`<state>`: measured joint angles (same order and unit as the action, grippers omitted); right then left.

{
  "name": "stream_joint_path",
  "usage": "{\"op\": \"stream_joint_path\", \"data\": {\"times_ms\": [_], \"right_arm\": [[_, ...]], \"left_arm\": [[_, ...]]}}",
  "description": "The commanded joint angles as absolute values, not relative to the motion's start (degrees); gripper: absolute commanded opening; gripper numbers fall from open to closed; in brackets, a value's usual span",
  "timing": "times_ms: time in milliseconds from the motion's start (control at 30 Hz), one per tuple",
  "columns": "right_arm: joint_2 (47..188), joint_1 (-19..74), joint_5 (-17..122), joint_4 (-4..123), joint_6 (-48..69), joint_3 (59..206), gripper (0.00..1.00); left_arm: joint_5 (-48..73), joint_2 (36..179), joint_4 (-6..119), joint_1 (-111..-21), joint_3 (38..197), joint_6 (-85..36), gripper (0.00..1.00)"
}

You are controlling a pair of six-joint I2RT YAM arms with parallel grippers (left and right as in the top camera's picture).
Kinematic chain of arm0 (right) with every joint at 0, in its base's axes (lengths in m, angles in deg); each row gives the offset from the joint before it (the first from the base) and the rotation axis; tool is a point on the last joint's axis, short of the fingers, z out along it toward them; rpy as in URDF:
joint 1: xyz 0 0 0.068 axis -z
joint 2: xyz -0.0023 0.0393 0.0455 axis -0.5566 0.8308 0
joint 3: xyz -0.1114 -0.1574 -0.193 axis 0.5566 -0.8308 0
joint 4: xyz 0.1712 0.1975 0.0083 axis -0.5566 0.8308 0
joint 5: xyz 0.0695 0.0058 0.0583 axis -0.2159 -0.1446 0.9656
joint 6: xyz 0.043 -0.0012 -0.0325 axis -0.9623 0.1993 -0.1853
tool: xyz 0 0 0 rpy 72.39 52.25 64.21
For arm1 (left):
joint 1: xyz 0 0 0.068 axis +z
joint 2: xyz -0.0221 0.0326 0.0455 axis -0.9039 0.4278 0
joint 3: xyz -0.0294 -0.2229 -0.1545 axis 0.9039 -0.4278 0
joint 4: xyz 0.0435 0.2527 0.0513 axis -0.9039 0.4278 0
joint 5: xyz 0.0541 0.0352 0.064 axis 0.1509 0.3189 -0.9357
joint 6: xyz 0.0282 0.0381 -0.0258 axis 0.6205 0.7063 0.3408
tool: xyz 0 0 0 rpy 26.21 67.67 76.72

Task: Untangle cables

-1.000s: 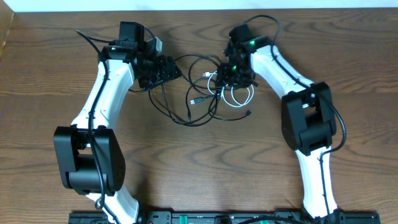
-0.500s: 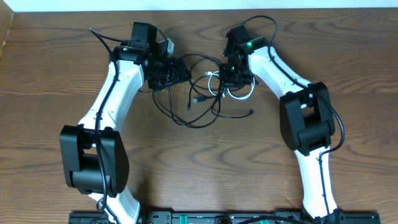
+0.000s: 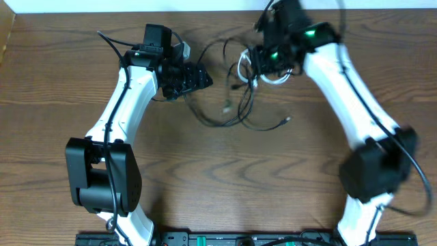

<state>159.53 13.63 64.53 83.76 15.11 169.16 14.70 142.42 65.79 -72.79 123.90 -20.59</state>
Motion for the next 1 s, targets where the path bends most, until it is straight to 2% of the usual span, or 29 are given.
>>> {"op": "stream_joint_path", "data": {"times_ms": [0,400,633,667,733,967], "right_arm": [[157.4,13.8,66.7,84.7,16.4,169.9,0.01],[160.6,13.4,67.1,89.6,16.4,169.7,0.01],[159.0,15.5,82.2,88.5,20.9,171.9,0.01],[158.6,16.1,84.9,88.5,21.4,172.6,0.01],[157.7,17.0,88.3,88.5,21.8,173.5,0.01],[155.0,18.1,91.2,90.1,21.9,174.0,0.01]], "left_arm": [[15.1,141.4,65.2,-73.7,125.7,-20.5,0.85],[15.0,141.4,63.8,-77.0,125.7,-20.5,0.86],[15.0,141.6,60.4,-78.2,124.9,-20.5,0.87],[15.0,141.9,59.7,-78.5,124.9,-20.5,0.91],[15.0,142.5,58.5,-78.9,124.9,-20.8,0.93],[11.4,145.0,52.9,-79.0,124.9,-29.1,0.97]]}}
